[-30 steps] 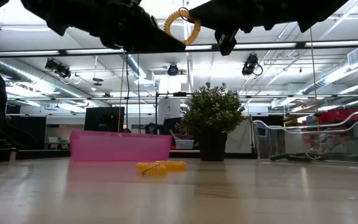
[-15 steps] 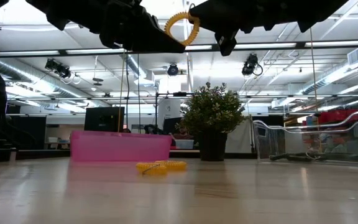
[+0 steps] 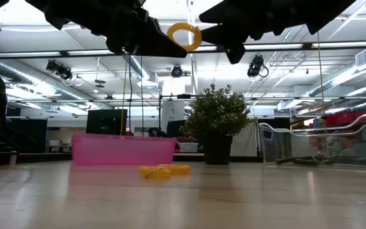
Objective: Sort spring keychains
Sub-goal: Put the yellow spring keychain into the pink bin
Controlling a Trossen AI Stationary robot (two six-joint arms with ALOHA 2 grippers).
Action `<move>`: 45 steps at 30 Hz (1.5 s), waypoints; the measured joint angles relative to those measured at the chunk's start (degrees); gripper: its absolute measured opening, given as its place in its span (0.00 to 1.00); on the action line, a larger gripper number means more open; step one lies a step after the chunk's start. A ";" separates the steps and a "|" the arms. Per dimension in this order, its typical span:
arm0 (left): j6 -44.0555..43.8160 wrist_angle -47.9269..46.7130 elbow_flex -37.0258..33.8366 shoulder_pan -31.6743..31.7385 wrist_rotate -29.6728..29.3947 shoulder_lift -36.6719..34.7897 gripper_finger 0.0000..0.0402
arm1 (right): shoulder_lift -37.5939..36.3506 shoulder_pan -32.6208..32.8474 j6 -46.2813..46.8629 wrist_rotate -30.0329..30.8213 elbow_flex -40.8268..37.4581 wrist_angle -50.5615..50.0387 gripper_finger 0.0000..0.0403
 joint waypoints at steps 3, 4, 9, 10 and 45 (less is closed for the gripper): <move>-0.21 -1.31 0.00 -0.04 -3.63 0.00 0.06 | -0.03 -0.70 0.03 -0.02 0.00 -0.60 0.49; -0.29 -2.04 -0.02 -0.02 -4.42 -0.20 0.06 | -0.25 -1.07 0.18 -0.04 0.00 -1.06 0.52; -3.30 -7.69 -0.08 0.00 -8.35 -3.00 0.06 | -3.08 -3.53 2.26 0.02 0.04 -6.17 0.60; -4.05 -8.67 -0.07 -0.03 -9.54 -3.64 0.06 | -3.91 -4.01 2.46 0.03 0.04 -7.71 0.61; -70.59 -68.32 -0.74 3.57 -40.36 -17.84 0.06 | -16.00 -4.71 -0.88 12.98 0.04 -25.76 0.55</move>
